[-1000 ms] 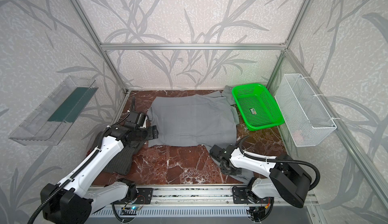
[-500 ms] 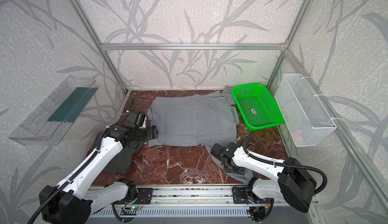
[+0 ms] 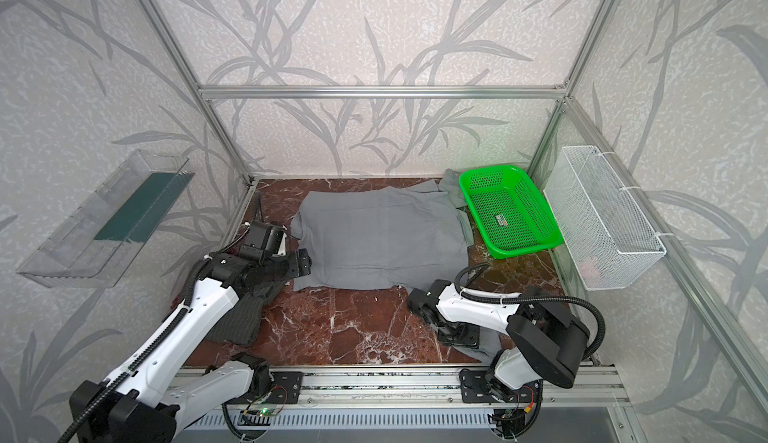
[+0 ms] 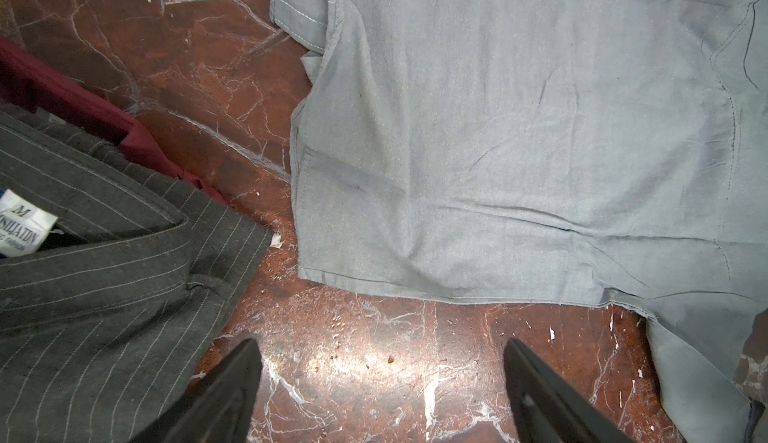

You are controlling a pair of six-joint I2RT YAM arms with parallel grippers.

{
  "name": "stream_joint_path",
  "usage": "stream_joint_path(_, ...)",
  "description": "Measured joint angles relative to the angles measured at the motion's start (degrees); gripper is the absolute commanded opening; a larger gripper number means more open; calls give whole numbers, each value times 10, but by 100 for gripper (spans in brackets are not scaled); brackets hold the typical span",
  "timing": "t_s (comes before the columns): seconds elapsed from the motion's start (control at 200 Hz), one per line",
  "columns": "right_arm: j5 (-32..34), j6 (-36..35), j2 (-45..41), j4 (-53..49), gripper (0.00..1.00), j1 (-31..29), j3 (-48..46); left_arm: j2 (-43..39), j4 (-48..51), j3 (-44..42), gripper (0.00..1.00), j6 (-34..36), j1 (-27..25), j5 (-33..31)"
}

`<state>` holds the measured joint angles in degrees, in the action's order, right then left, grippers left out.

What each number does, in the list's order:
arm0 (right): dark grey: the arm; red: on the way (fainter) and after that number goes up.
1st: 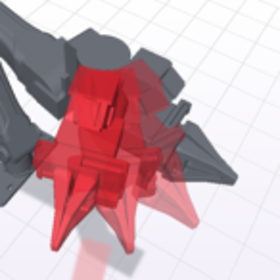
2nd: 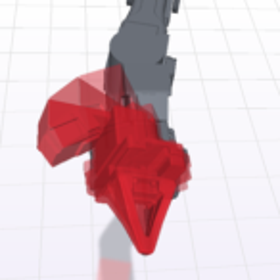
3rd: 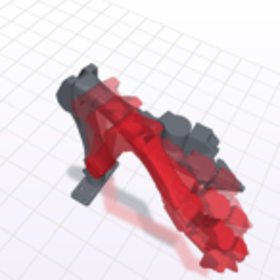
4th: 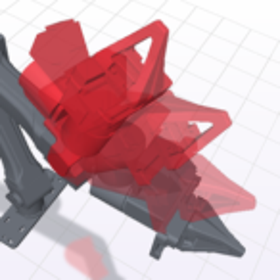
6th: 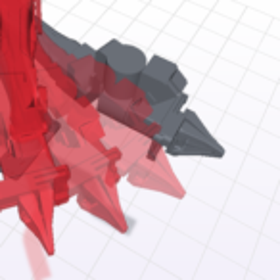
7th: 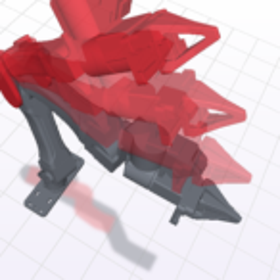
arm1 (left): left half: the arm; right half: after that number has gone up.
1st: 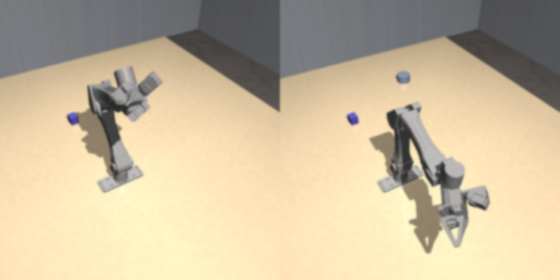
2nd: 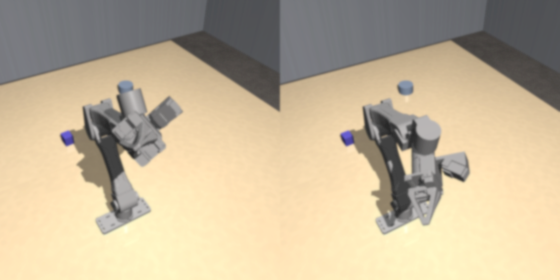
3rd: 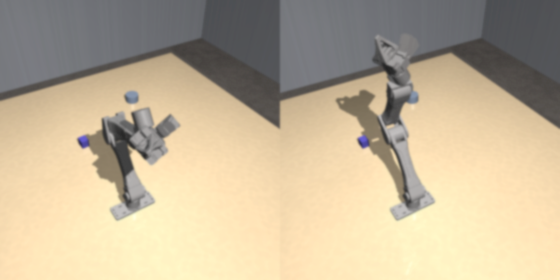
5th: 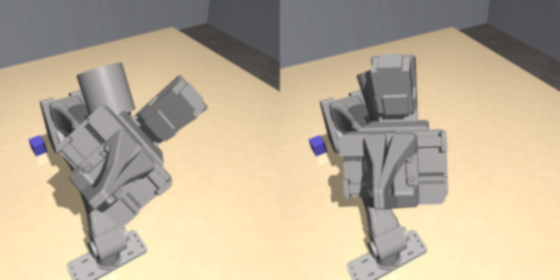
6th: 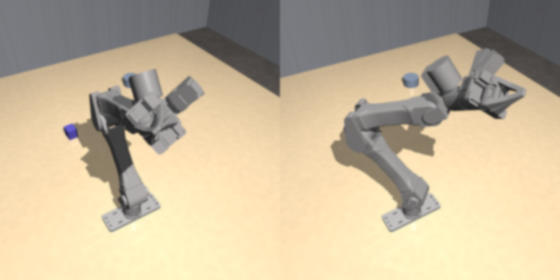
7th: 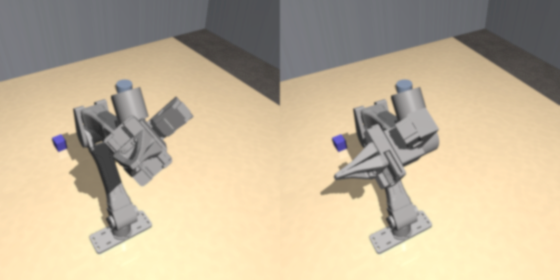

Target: Fold and stack the long sleeve shirts

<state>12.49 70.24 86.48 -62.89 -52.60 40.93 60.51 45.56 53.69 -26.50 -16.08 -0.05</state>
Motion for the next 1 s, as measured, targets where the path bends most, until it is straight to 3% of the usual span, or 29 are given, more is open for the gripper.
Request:
stream_joint_path(0.14,0,5,21,-6,56,-5,3,0,-2,0,91,0,0,0)
stream_joint_path(0.24,4,10,25,-5,50,-7,2,0,-2,0,91,0,0,0)
stream_joint_path(0.76,5,-11,2,24,0,-7,-63,0,-2,-1,91,0,0,-1)
stream_joint_path(1.0,5,-43,18,33,0,-9,-34,2,-2,-1,91,0,0,-1)
